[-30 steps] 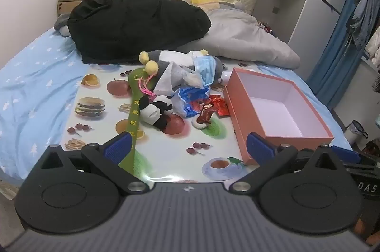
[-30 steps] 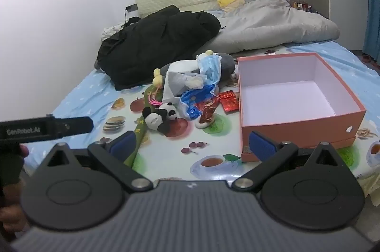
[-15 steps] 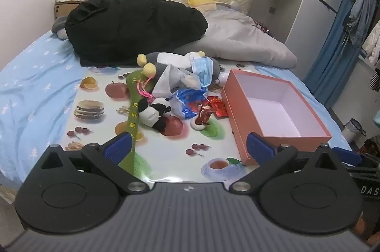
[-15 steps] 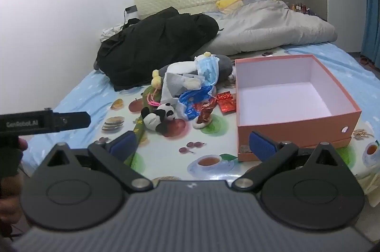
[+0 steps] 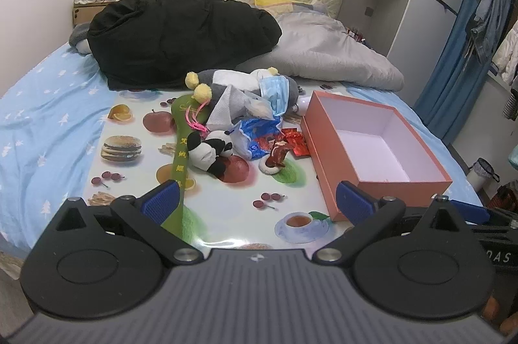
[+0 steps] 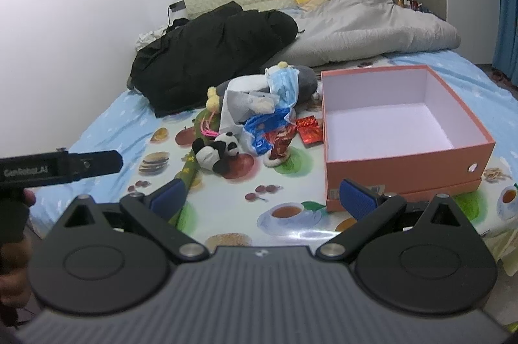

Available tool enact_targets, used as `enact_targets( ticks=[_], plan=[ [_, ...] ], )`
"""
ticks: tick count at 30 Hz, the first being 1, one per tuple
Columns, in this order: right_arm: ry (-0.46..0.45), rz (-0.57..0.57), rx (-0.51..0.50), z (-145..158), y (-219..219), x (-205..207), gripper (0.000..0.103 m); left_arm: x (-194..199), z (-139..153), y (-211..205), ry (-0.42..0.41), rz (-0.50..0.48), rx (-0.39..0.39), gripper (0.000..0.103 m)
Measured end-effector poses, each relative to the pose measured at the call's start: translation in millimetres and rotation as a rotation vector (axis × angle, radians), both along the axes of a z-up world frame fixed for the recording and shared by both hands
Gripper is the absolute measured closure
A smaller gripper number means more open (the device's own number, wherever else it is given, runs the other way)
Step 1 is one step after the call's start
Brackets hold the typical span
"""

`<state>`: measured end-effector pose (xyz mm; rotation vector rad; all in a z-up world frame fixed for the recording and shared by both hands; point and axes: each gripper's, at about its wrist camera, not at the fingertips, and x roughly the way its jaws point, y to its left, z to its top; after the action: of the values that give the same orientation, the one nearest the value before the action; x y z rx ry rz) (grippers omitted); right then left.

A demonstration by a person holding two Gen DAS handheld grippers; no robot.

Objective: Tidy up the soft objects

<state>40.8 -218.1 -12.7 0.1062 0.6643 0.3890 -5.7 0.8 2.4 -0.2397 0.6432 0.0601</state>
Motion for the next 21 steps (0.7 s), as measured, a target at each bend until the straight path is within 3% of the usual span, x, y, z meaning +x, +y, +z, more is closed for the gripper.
enact_targets(
  ticks=[21],
  plan=[
    [0.011,0.008,-0.016,-5.7,0.9,-1.9,0.0,-2.7,-6.4,3.5,-0.011,0.011,-0.003,0.0]
  ],
)
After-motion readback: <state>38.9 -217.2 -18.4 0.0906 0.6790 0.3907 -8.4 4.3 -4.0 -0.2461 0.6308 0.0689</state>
